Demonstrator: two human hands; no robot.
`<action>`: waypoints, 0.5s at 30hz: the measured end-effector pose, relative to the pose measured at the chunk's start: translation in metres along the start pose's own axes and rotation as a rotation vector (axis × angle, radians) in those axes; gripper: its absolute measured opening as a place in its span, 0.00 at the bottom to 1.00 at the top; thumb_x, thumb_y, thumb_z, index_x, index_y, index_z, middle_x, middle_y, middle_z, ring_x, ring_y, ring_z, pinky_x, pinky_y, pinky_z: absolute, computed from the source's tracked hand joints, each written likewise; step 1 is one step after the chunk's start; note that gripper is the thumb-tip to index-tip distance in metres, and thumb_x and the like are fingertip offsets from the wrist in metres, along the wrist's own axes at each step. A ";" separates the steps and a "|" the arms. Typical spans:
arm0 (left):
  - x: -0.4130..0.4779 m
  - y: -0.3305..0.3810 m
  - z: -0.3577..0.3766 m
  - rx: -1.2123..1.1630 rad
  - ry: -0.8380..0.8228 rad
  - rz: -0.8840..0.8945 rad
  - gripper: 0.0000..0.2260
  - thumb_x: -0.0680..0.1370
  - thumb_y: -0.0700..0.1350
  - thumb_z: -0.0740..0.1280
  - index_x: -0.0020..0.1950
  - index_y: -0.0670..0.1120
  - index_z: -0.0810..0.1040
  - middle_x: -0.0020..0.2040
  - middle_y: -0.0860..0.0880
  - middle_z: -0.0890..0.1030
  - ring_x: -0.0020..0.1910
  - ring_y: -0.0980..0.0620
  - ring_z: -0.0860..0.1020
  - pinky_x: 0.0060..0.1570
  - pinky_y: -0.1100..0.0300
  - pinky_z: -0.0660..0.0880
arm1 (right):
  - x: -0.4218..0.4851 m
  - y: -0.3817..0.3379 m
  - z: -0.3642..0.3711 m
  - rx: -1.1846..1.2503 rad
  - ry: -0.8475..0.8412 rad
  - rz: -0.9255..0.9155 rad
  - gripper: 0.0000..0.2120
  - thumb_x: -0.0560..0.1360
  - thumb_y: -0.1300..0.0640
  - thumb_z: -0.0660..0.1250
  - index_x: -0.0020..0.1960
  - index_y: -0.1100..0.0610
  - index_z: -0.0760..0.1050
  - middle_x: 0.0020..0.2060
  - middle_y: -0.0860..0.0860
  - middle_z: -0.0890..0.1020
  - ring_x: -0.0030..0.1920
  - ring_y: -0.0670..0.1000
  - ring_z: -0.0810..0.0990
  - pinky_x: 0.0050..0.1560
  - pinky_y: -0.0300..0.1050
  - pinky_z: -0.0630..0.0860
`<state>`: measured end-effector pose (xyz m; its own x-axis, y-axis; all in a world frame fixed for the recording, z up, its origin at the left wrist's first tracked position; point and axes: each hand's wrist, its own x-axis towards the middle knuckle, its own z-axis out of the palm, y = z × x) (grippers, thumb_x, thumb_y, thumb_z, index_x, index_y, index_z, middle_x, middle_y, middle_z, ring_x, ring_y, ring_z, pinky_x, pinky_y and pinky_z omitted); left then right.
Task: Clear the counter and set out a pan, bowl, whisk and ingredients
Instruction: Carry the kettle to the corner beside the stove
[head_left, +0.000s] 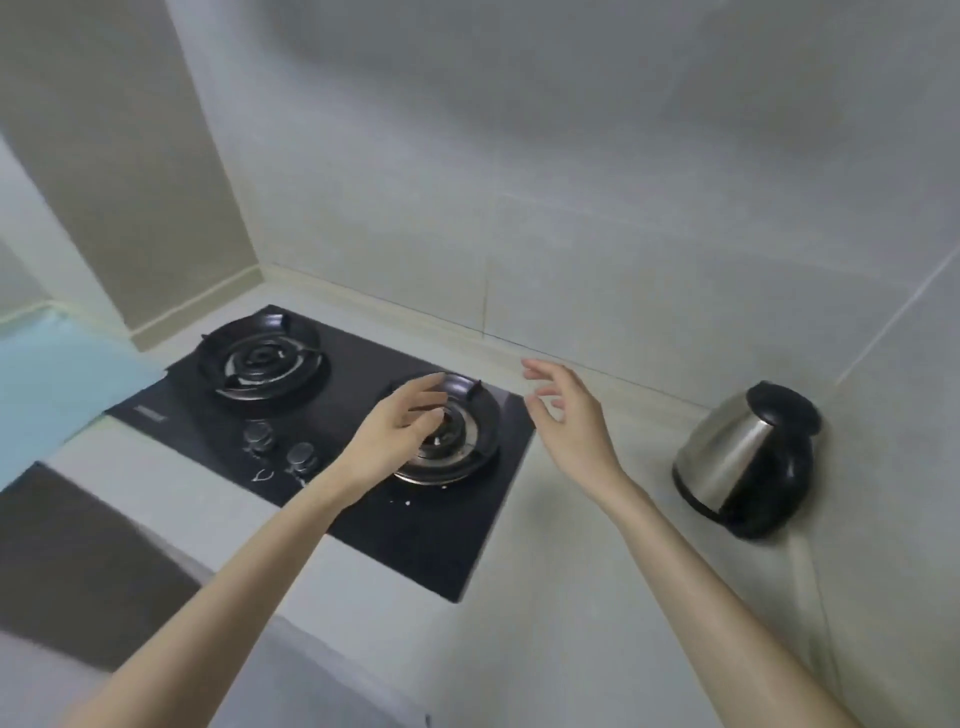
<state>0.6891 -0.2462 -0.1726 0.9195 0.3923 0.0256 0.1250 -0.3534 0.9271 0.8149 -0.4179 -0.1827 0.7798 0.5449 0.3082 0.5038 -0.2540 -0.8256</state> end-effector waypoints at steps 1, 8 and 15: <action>-0.016 -0.006 -0.017 0.010 0.034 -0.017 0.19 0.80 0.42 0.61 0.71 0.52 0.67 0.61 0.53 0.77 0.53 0.62 0.76 0.52 0.70 0.74 | -0.002 -0.012 0.018 0.030 -0.041 -0.012 0.17 0.77 0.64 0.63 0.63 0.49 0.73 0.55 0.45 0.77 0.50 0.44 0.77 0.55 0.35 0.72; -0.147 -0.053 -0.152 0.032 0.308 -0.117 0.19 0.80 0.45 0.62 0.71 0.53 0.68 0.62 0.54 0.76 0.58 0.55 0.77 0.51 0.67 0.73 | -0.038 -0.122 0.164 0.179 -0.338 -0.101 0.17 0.78 0.62 0.62 0.61 0.46 0.73 0.55 0.44 0.78 0.47 0.41 0.77 0.52 0.37 0.75; -0.307 -0.101 -0.283 0.061 0.601 -0.252 0.17 0.81 0.44 0.61 0.70 0.52 0.69 0.61 0.53 0.76 0.56 0.56 0.76 0.51 0.66 0.71 | -0.109 -0.235 0.326 0.255 -0.608 -0.216 0.16 0.78 0.63 0.61 0.63 0.50 0.73 0.55 0.44 0.77 0.49 0.40 0.76 0.49 0.30 0.71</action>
<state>0.2881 -0.0903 -0.1686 0.4927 0.8696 0.0320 0.3466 -0.2299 0.9094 0.4905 -0.1574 -0.1763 0.2875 0.9321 0.2202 0.4634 0.0659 -0.8837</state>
